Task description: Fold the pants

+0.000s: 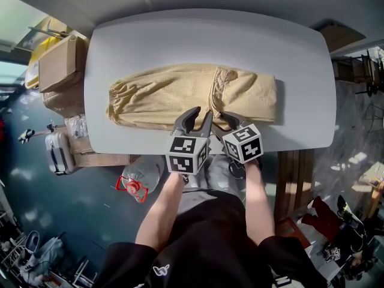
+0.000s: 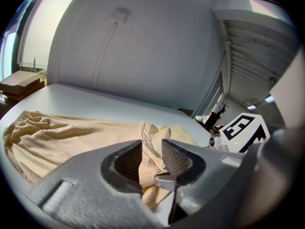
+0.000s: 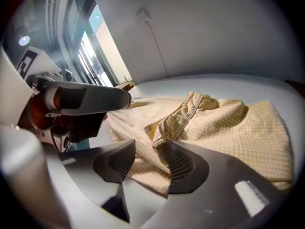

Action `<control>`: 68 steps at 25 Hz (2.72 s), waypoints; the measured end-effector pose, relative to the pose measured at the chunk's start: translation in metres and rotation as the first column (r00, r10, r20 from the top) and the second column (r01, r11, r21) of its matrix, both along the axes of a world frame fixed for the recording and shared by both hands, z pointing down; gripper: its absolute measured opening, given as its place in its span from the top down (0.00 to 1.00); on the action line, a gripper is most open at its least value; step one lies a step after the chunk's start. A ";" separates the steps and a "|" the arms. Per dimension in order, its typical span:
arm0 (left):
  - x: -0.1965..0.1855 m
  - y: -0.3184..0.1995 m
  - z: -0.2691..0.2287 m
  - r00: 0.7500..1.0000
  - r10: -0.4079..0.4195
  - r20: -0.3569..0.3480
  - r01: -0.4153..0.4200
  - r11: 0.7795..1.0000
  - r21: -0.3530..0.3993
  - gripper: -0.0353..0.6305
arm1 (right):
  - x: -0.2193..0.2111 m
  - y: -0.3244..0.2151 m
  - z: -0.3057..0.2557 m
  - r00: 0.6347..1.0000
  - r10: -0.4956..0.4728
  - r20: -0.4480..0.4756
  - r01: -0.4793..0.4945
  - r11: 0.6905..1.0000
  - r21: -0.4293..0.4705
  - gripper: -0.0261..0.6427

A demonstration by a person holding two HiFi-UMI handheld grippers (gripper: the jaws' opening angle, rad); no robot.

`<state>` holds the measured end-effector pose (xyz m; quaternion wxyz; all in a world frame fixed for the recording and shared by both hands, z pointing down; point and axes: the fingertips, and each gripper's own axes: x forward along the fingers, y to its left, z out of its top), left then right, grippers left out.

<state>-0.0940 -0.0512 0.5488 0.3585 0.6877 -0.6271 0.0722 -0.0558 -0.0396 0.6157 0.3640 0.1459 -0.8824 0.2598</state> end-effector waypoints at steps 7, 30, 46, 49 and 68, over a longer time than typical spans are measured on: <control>0.004 -0.011 -0.008 1.000 0.021 0.003 -0.022 1.000 0.019 0.74 | 0.006 -0.026 -0.037 0.978 0.152 0.144 -0.152 0.988 -0.013 0.85; 0.038 -0.084 -0.107 0.995 0.074 0.061 -0.087 0.966 0.244 0.94 | 0.078 -0.113 -0.254 0.847 0.221 0.484 -0.435 0.812 0.390 0.95; 0.114 -0.128 -0.185 0.965 0.218 0.143 -0.258 0.878 0.403 0.94 | 0.184 -0.148 -0.289 0.728 0.424 0.539 -0.668 0.616 0.417 0.95; 0.118 -0.131 -0.185 0.964 0.221 0.146 -0.262 0.880 0.396 0.94 | 0.190 -0.149 -0.283 0.730 0.433 0.529 -0.665 0.629 0.404 0.95; 0.143 -0.121 -0.119 0.932 0.330 0.148 -0.358 0.902 0.243 0.78 | 0.189 -0.141 -0.179 0.785 0.507 0.356 -0.596 0.775 0.210 0.51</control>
